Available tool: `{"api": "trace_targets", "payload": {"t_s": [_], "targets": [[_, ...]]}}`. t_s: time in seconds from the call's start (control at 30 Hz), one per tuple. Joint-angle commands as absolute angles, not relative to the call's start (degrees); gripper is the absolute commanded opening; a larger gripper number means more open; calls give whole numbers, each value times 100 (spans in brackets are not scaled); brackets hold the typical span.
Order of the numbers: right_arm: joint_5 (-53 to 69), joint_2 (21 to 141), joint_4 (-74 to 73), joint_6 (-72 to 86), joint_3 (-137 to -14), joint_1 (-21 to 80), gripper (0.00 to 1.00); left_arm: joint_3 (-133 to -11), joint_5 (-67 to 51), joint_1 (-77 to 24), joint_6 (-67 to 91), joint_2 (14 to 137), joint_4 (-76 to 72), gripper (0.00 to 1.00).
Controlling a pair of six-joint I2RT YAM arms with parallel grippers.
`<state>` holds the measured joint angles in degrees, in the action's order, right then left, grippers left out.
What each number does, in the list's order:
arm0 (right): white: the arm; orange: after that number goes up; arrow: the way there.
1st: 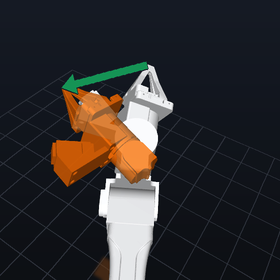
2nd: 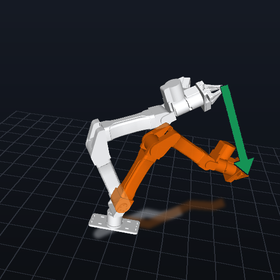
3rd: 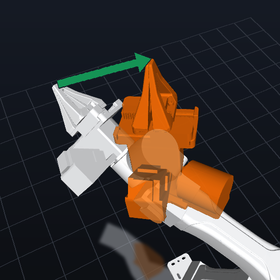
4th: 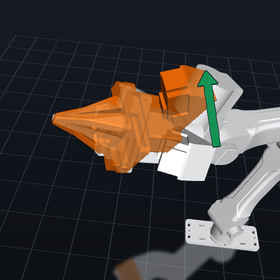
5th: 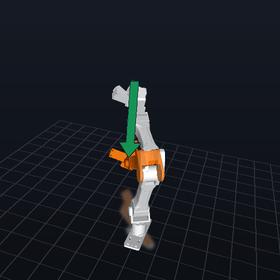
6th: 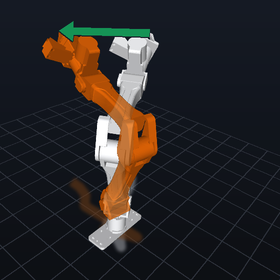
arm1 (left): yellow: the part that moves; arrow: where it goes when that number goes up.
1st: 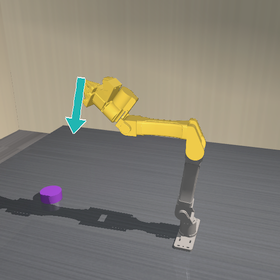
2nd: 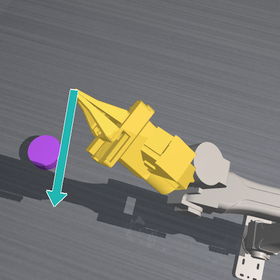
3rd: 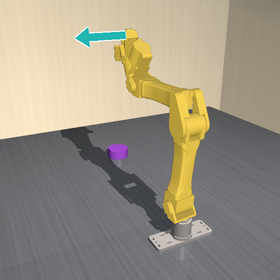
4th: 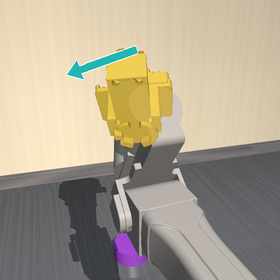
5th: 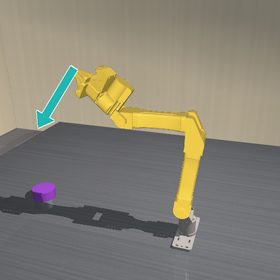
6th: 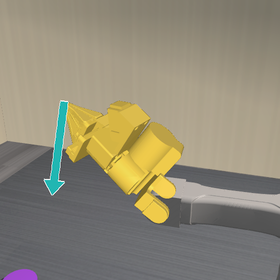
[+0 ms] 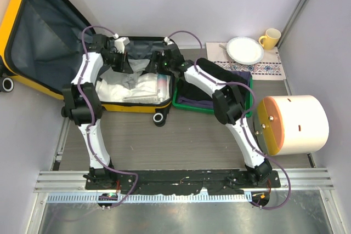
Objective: Open, take out, and arrange the luggage
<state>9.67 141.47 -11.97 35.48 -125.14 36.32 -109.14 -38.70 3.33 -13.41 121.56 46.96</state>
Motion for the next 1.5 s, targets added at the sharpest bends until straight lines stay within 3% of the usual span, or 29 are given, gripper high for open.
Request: {"api": "trace_targets", "payload": {"t_s": [0.0,0.17,0.23,0.33,0.37,0.43,0.5,0.53,0.83,1.1,1.47], "targets": [[695,14159,-897,3875,-12832,3612,78,-10916,-4131,396,-1380,11822,4684,0],[667,14326,-441,3981,-12972,3604,80,-10776,-4227,404,-1485,11760,4737,0],[799,14448,-299,3929,-13025,3595,73,-10723,-4306,404,-1494,11698,4746,0],[870,14467,-264,3894,-13069,3586,53,-10670,-4429,404,-1520,11584,4755,0],[870,14441,-264,3867,-13026,3586,42,-10661,-4447,404,-1538,11558,4772,0],[879,14336,-264,3815,-12964,3534,29,-10626,-4570,404,-1556,11479,4799,0],[914,14230,-264,3745,-12903,3498,5,-10643,-4666,404,-1582,11409,4921,0],[905,14142,-255,3683,-12894,3481,1,-10687,-4815,396,-1599,11321,4974,0],[1028,12816,-245,2980,-12376,3112,1,-10775,-5185,-377,-1741,10706,5528,0],[1002,11481,-755,2251,-11391,2629,1,-10723,-5642,-1387,-757,10389,4659,0],[1344,10109,-1643,1504,-10012,1416,1,-11276,-5001,-3339,412,11126,3516,0]]}}
